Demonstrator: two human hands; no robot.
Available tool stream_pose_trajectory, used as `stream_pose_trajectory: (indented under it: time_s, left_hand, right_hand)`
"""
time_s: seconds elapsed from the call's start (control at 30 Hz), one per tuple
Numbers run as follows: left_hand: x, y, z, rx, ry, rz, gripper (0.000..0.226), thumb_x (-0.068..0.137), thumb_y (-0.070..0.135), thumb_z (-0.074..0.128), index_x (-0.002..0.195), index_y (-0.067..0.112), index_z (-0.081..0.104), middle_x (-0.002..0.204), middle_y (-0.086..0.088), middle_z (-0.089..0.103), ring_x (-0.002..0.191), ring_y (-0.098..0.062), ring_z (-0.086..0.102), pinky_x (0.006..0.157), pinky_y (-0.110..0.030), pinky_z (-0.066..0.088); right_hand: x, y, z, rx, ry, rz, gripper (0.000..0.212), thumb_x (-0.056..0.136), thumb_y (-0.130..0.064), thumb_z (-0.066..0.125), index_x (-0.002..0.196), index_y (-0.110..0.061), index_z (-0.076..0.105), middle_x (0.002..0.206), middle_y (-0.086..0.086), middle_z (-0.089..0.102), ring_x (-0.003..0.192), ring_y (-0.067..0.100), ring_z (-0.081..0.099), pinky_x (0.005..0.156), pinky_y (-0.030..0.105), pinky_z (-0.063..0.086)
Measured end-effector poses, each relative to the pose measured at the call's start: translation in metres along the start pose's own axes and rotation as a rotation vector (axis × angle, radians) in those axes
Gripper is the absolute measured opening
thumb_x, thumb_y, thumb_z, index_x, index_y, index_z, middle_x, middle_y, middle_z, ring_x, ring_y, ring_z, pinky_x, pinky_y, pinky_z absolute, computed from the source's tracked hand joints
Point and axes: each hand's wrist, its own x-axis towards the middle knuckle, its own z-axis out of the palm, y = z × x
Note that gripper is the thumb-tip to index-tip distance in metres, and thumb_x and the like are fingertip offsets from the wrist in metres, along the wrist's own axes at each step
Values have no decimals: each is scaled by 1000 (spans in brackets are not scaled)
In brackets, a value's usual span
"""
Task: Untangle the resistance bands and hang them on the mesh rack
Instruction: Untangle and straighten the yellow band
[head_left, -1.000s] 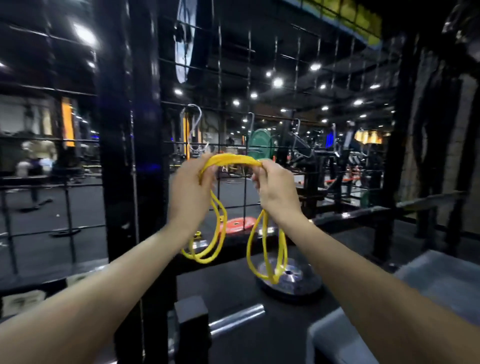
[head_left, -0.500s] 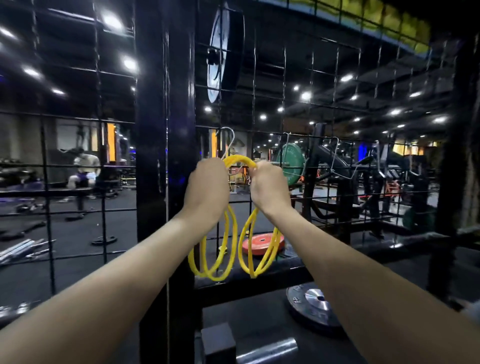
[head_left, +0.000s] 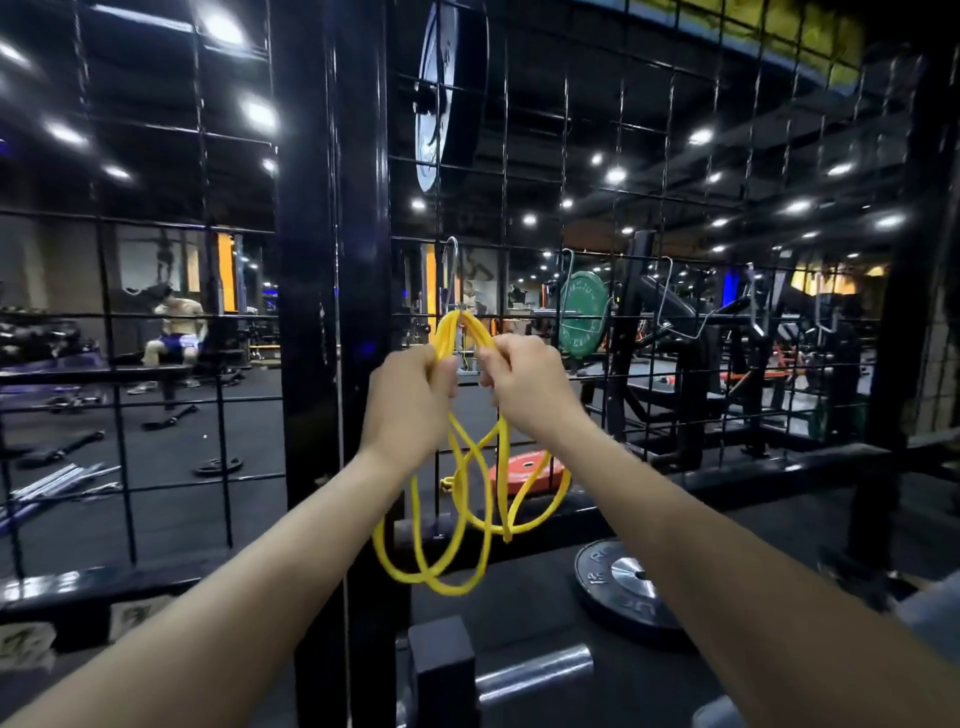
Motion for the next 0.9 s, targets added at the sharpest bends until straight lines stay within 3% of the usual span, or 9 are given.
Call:
stream_pose_trajectory:
  time_s: [0.1, 0.17, 0.33, 0.43, 0.5, 0.57, 0.63, 0.83, 0.9]
  left_hand:
    - [-5, 3, 1, -433, -117, -229, 26, 97, 17, 46, 78, 11, 63, 70, -3, 59, 67, -17, 54, 66, -31, 48]
    - [-6, 7, 0, -491, -138, -265, 26, 98, 15, 44, 79, 14, 61, 71, -1, 57, 67, -11, 53, 67, -28, 48]
    - [-7, 5, 2, -198, -96, -115, 21, 98, 16, 40, 92, 8, 58, 84, -6, 62, 80, -21, 59, 75, -38, 51]
    - [-10, -2, 6, 51, -119, -61, 23, 98, 13, 38, 117, 4, 49, 107, -15, 57, 91, -23, 57, 73, -35, 48]
    - [-12, -5, 8, 163, -153, -38, 48, 97, 5, 37, 143, 9, 25, 132, -16, 43, 113, -27, 49, 90, -36, 46]
    - [-16, -5, 9, 178, -149, -29, 66, 96, 1, 38, 149, 17, 2, 147, -12, 30, 127, -28, 41, 98, -36, 43]
    - [-22, -3, 9, 151, -124, -8, 71, 96, 1, 38, 149, 21, -4, 152, -9, 23, 128, -24, 41, 95, -30, 42]
    - [-30, 3, 10, 44, -60, 85, 55, 96, 0, 35, 146, 17, 22, 139, -3, 37, 117, -15, 44, 91, -19, 35]
    - [-30, 0, 12, 34, -66, 91, 49, 98, 3, 33, 144, 18, 26, 134, 3, 37, 109, -9, 43, 85, -10, 31]
  right_hand:
    - [-5, 1, -9, 552, -109, 202, 28, 97, -20, 46, 80, -4, 60, 61, 1, 54, 46, 8, 47, 48, 22, 41]
    - [-7, 2, -14, 805, -169, 317, 24, 97, -19, 47, 86, -3, 61, 65, 2, 57, 43, 6, 45, 43, 18, 40]
    - [-2, 2, -12, 154, -116, 187, 33, 98, -22, 44, 87, 2, 63, 80, 10, 62, 60, 15, 54, 61, 28, 47]
    - [-4, 2, -4, 108, -183, 184, 15, 96, -7, 42, 93, -10, 56, 87, 7, 58, 75, 18, 58, 71, 33, 52]
    - [-7, 3, 3, 130, -206, 202, 20, 95, -2, 41, 105, -15, 51, 83, 3, 56, 72, 16, 56, 66, 31, 50]
    - [-11, 4, 7, 110, -174, 214, 24, 95, -3, 39, 115, -16, 44, 82, 1, 55, 70, 14, 52, 56, 24, 43]
    - [-14, 6, 7, 100, -130, 223, 19, 96, -7, 36, 114, -12, 37, 91, 7, 56, 76, 17, 51, 58, 26, 42]
    - [-21, 14, -9, 77, 26, 162, 14, 98, -16, 39, 99, -15, 53, 87, 9, 62, 60, 15, 48, 52, 27, 40]
    - [-22, 15, -5, 138, 50, 158, 18, 97, -13, 43, 99, -15, 60, 85, 6, 65, 63, 15, 52, 57, 28, 44]
